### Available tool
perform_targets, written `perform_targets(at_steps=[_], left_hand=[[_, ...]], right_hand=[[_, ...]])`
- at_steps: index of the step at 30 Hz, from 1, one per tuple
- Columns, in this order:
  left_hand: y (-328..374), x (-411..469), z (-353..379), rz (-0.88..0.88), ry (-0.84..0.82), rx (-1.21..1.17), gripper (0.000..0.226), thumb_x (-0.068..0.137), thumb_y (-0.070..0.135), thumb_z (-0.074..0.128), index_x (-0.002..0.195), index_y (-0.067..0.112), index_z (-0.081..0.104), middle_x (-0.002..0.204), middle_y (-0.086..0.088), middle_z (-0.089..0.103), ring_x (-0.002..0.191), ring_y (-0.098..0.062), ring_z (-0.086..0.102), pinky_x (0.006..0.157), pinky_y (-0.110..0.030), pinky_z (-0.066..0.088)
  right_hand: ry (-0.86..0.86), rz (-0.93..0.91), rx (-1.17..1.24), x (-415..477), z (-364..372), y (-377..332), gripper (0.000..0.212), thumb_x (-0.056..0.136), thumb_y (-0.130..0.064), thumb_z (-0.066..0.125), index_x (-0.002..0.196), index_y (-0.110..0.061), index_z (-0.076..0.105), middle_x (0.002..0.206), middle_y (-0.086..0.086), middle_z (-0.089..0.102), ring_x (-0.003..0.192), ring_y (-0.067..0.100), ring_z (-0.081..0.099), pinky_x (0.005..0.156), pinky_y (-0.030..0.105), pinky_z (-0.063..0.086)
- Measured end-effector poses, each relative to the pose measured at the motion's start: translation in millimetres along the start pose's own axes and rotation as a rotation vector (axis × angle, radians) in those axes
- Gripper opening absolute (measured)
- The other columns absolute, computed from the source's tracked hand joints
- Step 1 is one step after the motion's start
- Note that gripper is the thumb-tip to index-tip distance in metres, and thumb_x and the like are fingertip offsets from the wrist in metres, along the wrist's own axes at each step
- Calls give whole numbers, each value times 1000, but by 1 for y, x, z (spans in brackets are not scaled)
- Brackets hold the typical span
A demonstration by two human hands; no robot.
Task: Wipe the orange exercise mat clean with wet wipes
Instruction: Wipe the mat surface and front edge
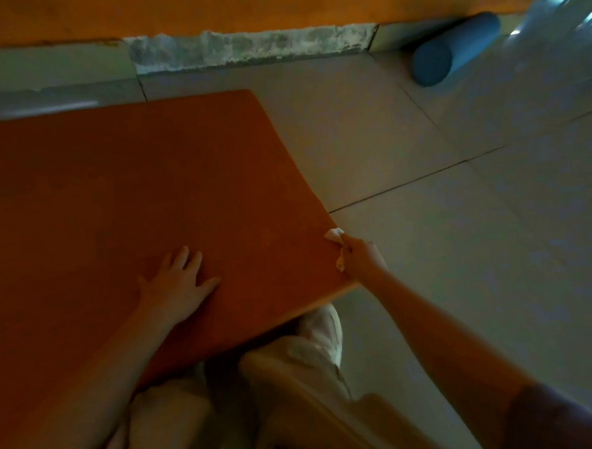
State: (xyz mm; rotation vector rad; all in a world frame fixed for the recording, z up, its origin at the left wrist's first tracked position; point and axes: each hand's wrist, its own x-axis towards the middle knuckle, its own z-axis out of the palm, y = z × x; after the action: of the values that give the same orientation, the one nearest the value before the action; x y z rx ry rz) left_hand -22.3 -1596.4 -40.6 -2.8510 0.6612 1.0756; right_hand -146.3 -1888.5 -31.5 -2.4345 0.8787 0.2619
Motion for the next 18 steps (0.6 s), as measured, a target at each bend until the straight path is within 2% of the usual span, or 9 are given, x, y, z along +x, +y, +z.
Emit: perform_targets(at_steps=[3,5,7,12,16,17,18], left_hand=[[2,3,0,-16,-2,-10,78,92,70,23,154,30,-2,161,4,-13,148,-24,-6,115,-61,13],[2,10,-1,-34,-29,-16,79,91,71,25,154,31,0,161,5,-12,148,-24,-6,115,-61,14],[3,15,-1,-50,-48,-13,79,91,71,28,154,31,1,161,5,-11,148,-24,-6,115,-62,14],[6,18,-5,-55,-69,0,77,94,65,32,155,28,2,161,2,-11,148,-25,-6,118,-53,12],[10,16,9,-51,-22,121,79,94,64,31,155,26,-4,160,0,-17,148,-29,-7,118,-51,16],[10,17,15,-52,11,140,80,94,64,30,154,25,-5,160,0,-18,148,-29,-7,118,-52,17],[11,17,20,-53,36,156,80,94,64,29,154,25,-6,160,0,-18,148,-29,-8,118,-52,17]], right_hand=[[-22,-29,12,-17,-1,11,37,100,-8,38,130,-22,55,79,-4,62,60,1,56,51,11,40],[-17,-38,-11,-24,4,21,35,102,-11,36,131,-21,54,76,-10,56,57,-3,50,49,8,38],[10,-42,25,-26,13,31,35,104,-15,34,132,-21,54,79,-13,56,59,-5,52,50,7,40],[38,-48,146,-21,24,42,37,103,-12,35,134,-21,53,102,-5,61,65,-3,51,56,7,39],[48,-44,218,-20,31,52,37,102,-8,36,131,-18,56,82,-8,58,60,-4,48,55,3,40],[56,-44,219,-18,34,55,37,102,-9,36,133,-18,55,87,-6,60,66,-2,52,56,3,40],[77,-48,219,-18,40,59,38,102,-10,37,136,-19,52,100,-2,63,76,0,54,58,4,40]])
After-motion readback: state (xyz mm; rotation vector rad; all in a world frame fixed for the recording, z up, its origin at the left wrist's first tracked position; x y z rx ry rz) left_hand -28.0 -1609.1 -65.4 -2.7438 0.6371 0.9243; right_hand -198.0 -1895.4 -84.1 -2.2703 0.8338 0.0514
